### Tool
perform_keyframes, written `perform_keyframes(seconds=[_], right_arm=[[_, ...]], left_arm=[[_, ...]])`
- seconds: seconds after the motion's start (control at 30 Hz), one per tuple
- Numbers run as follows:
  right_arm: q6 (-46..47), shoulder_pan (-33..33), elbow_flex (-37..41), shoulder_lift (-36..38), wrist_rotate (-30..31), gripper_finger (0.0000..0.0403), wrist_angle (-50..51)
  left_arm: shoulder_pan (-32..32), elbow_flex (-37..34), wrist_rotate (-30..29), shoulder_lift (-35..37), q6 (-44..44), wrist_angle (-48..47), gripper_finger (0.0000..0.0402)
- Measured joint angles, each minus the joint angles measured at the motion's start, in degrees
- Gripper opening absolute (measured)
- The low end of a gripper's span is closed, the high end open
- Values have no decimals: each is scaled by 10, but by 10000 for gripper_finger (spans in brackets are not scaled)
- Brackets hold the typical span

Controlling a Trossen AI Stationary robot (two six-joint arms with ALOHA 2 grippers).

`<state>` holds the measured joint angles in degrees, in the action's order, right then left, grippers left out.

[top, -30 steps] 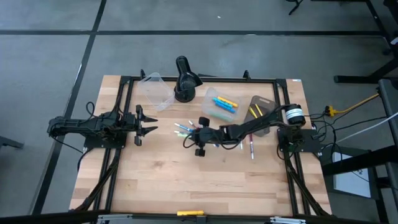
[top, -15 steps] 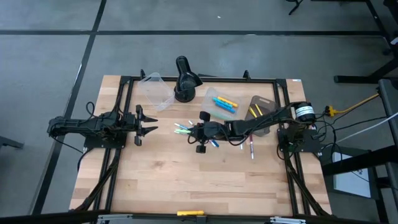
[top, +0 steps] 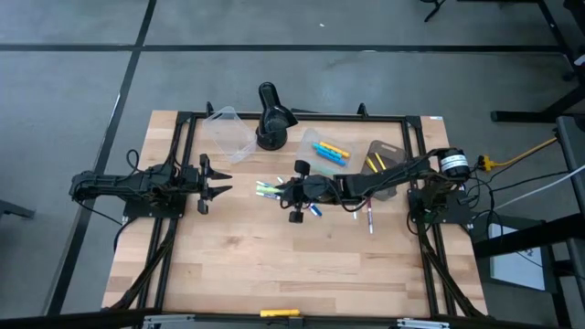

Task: Pick & Place Markers
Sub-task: Put the light green highlighter in the right transparent bin

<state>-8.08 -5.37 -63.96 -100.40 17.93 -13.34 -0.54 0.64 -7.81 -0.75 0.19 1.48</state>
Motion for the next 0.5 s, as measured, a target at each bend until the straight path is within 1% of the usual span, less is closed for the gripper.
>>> perform_keyframes(seconds=[0.27,0.5], right_arm=[[-14,9,8,3,9,73,6],[-1,45,55,31,10,71,-15]], left_arm=[[0,0,0,0,0,0,143],[0,0,0,0,0,0,143]])
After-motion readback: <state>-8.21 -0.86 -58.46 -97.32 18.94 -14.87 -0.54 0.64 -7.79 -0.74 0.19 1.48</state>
